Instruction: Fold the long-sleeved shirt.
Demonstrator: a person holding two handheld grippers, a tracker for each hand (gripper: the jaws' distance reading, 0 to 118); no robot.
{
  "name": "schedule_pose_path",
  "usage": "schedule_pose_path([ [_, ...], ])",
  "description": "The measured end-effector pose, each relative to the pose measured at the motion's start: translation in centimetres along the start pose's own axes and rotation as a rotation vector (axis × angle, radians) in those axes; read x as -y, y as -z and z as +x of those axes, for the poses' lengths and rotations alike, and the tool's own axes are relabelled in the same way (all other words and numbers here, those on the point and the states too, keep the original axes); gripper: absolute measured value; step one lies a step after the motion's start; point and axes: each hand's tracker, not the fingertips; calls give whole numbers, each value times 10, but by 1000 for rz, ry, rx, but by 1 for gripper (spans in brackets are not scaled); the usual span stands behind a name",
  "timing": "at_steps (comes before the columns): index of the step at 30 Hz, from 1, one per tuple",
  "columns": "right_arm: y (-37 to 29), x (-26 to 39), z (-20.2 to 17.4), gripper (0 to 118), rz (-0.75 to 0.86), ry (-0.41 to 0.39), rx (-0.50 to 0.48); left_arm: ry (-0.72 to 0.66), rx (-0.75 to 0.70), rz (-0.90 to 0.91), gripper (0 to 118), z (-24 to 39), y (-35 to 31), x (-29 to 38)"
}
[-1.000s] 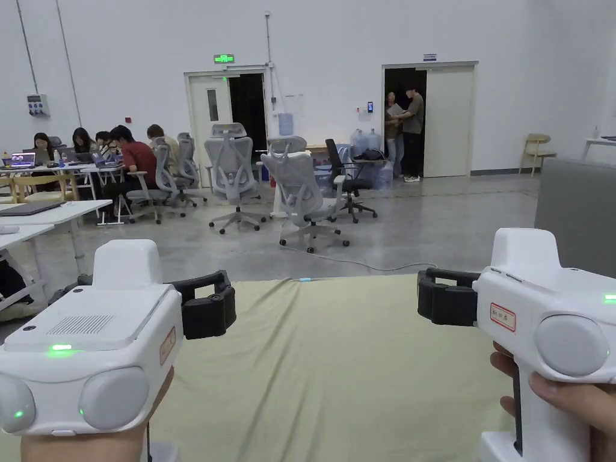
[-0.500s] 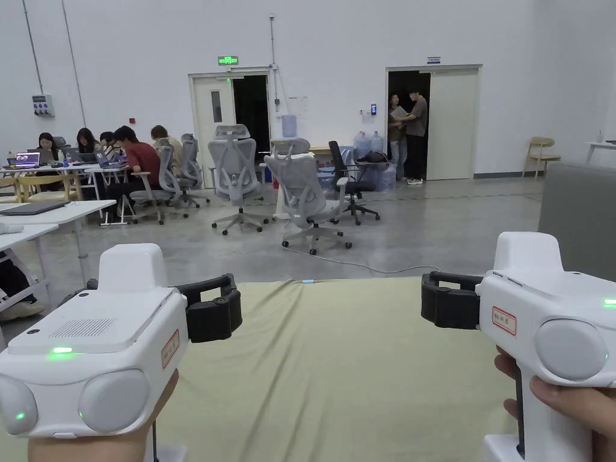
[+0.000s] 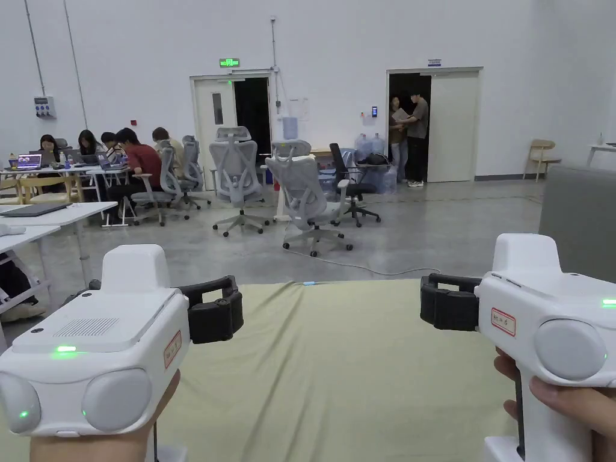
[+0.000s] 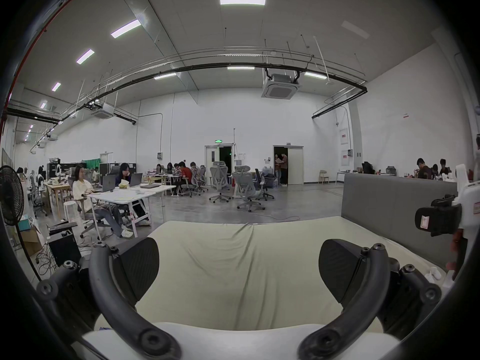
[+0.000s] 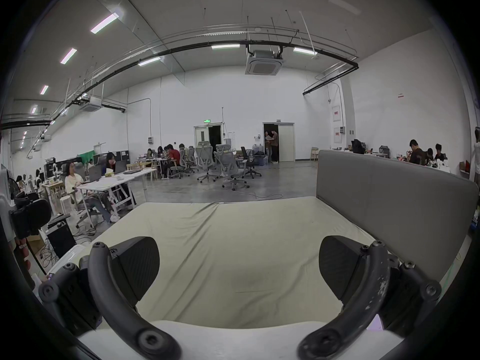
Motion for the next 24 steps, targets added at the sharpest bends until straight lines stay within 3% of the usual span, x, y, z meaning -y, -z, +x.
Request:
schedule_pose_path([
  [24,0,-2,-3,118,19,-25,32,38,1,19,118,4,-4,-1],
])
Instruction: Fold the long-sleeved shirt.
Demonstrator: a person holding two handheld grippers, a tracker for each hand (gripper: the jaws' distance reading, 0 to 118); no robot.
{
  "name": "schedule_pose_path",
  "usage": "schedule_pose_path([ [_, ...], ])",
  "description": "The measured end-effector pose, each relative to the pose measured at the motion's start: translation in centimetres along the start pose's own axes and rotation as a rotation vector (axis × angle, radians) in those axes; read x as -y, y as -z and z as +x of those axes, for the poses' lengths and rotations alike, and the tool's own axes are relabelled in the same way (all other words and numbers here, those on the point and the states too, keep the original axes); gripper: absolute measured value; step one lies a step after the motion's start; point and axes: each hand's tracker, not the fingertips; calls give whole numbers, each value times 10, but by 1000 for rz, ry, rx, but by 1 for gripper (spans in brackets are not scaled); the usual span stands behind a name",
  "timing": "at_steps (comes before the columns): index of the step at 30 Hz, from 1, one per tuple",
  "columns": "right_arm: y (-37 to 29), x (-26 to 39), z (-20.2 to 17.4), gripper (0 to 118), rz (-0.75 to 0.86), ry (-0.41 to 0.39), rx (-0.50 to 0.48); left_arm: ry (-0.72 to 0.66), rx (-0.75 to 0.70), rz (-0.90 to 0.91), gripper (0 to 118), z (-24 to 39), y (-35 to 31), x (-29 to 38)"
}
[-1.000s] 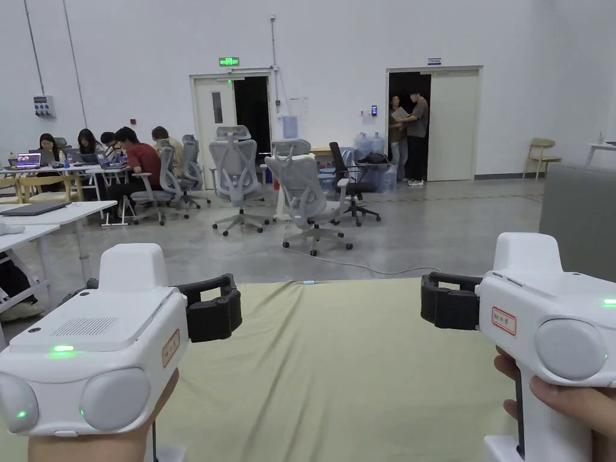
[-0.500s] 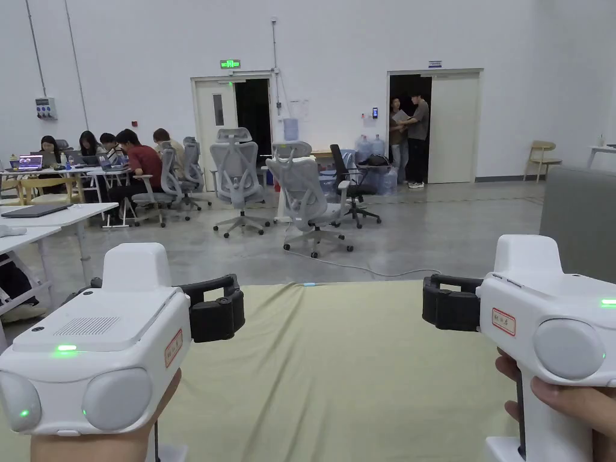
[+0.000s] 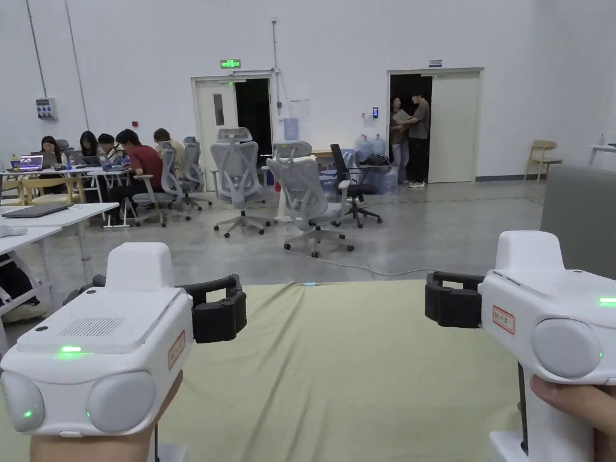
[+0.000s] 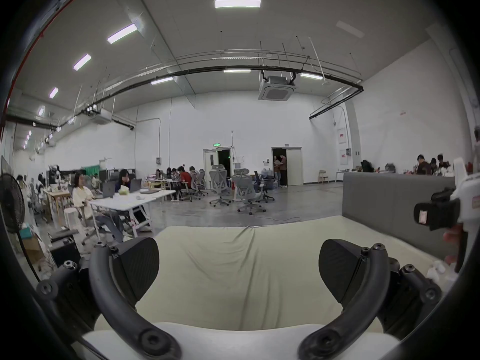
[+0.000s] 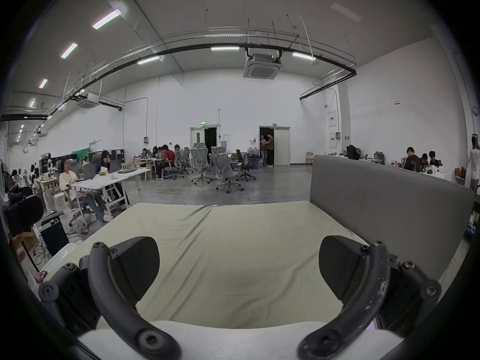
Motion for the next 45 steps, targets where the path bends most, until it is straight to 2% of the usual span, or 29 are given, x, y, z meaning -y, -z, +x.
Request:
schedule_pose_path([
  [5,3,0,5,118,-11,18,-1,69,-43,9,118,6,1,3],
  [19,1,0,-1,118,-19,8,-17,-15,0,-4,118,-3,-1,0],
  [29,3,0,-1,118,-40,2,-12,-3,3,2,118,-3,0,-2],
  [31,4,0,-2,118,-61,21,-60,-8,10,-5,118,-4,0,-2],
  [34,6,-1,6,118,-107,114,-120,1,3,-14,118,-2,1,-1],
  [35,6,-2,5,118,-109,114,-122,7,1,-17,118,-1,2,-1],
  [37,3,-4,6,118,-106,104,-103,8,-4,-17,118,0,2,-1],
  [40,1,-6,-1,118,-101,40,-24,1,0,-17,118,-1,2,-1],
  [45,1,-9,-2,118,-139,99,19,-2,-2,-21,118,-1,3,-2],
])
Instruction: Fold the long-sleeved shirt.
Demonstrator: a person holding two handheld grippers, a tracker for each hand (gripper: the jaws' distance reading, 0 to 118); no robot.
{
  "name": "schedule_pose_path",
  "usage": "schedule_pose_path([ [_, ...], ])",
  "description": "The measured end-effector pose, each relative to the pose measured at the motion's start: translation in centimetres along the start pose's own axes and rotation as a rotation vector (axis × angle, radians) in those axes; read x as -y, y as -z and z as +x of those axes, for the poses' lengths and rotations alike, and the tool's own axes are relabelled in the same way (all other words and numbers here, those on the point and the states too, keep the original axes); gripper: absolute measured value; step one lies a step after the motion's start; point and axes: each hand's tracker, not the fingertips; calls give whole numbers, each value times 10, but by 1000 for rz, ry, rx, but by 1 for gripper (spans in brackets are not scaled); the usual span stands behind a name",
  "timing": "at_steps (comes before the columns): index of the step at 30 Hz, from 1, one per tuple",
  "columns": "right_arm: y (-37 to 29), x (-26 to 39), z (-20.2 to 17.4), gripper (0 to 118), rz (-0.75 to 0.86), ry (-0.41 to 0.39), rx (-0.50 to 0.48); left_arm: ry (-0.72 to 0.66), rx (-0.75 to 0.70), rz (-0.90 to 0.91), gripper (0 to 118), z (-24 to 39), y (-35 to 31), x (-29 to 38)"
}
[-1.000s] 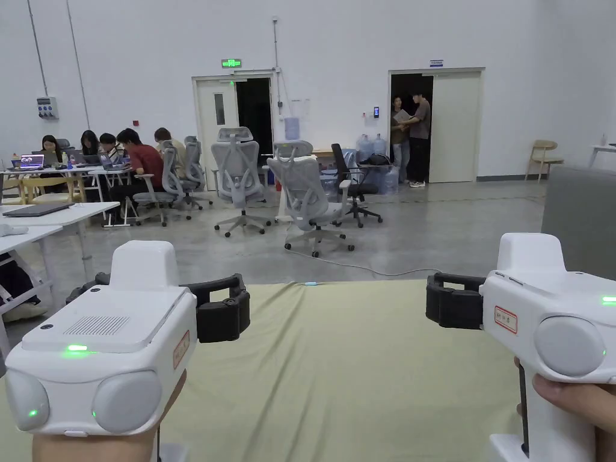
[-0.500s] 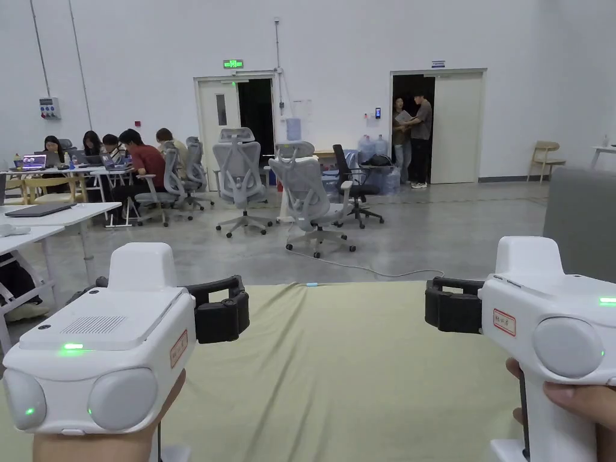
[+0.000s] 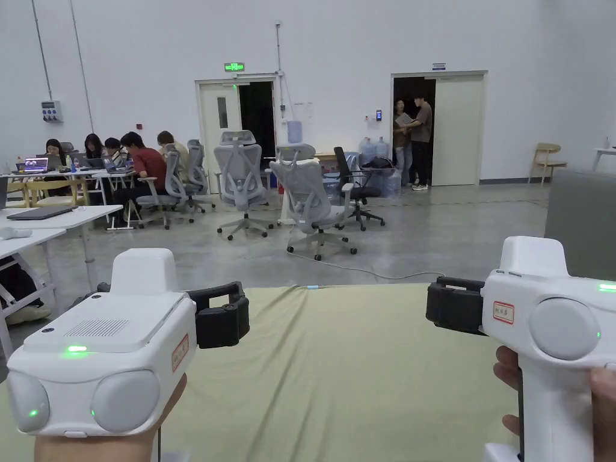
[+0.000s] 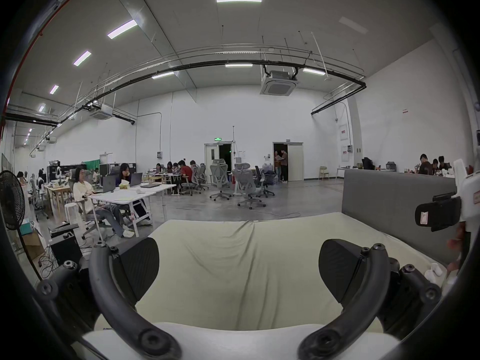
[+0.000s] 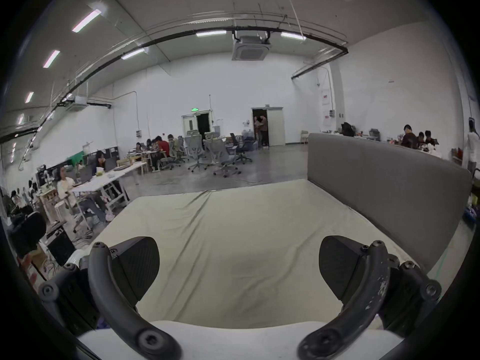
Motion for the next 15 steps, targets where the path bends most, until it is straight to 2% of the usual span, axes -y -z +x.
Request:
schedule_pose_path([
  [3,2,3,0,118,7,11,-6,-4,5,-3,118,1,0,0],
  [12,-2,4,-6,118,69,-76,4,0,11,-16,118,-1,1,3],
  [15,0,2,-5,118,59,-62,10,-6,11,-14,118,-1,0,2],
])
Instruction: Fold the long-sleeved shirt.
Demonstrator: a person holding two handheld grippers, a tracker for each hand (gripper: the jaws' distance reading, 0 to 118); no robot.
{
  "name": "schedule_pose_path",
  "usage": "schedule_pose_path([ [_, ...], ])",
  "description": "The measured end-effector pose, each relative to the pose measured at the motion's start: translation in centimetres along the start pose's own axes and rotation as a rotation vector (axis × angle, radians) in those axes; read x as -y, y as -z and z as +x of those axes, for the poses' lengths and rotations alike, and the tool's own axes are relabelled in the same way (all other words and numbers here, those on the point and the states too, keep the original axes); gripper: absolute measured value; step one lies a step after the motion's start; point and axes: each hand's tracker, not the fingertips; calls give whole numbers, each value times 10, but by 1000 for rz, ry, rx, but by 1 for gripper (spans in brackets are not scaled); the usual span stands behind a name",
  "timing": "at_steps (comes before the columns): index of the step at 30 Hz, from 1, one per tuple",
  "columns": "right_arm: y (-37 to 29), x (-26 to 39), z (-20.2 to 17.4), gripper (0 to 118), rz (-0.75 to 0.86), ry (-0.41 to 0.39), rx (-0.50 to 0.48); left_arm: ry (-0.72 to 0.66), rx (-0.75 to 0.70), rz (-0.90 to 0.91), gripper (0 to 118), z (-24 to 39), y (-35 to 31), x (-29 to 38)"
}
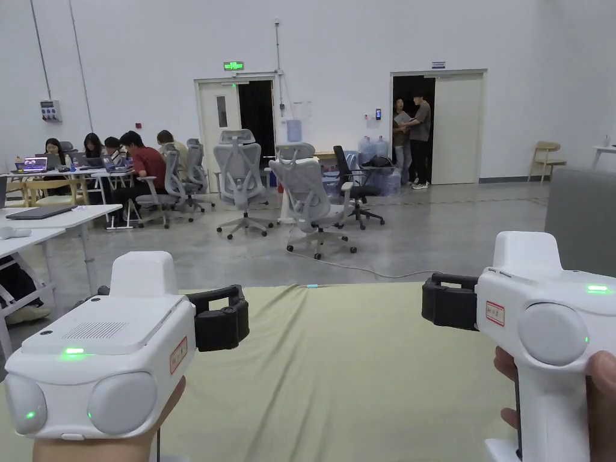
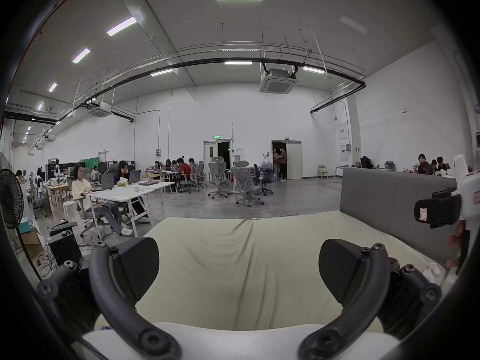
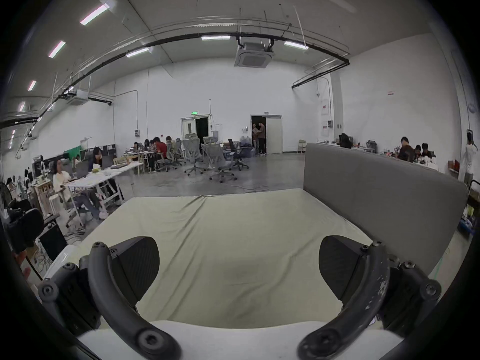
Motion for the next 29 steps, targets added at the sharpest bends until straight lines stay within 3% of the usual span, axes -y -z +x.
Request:
schedule_pose_path([
  [3,-1,2,2,118,8,24,-24,1,0,-1,118,-2,-1,0],
  [10,-7,9,-3,118,36,-48,-37,14,-20,5,118,0,-3,1],
  [22,4,10,4,118,11,7,-34,-8,-4,-15,118,-5,-1,4],
  [29,5,13,4,118,0,-12,-28,-13,9,-21,118,-3,0,4],
])
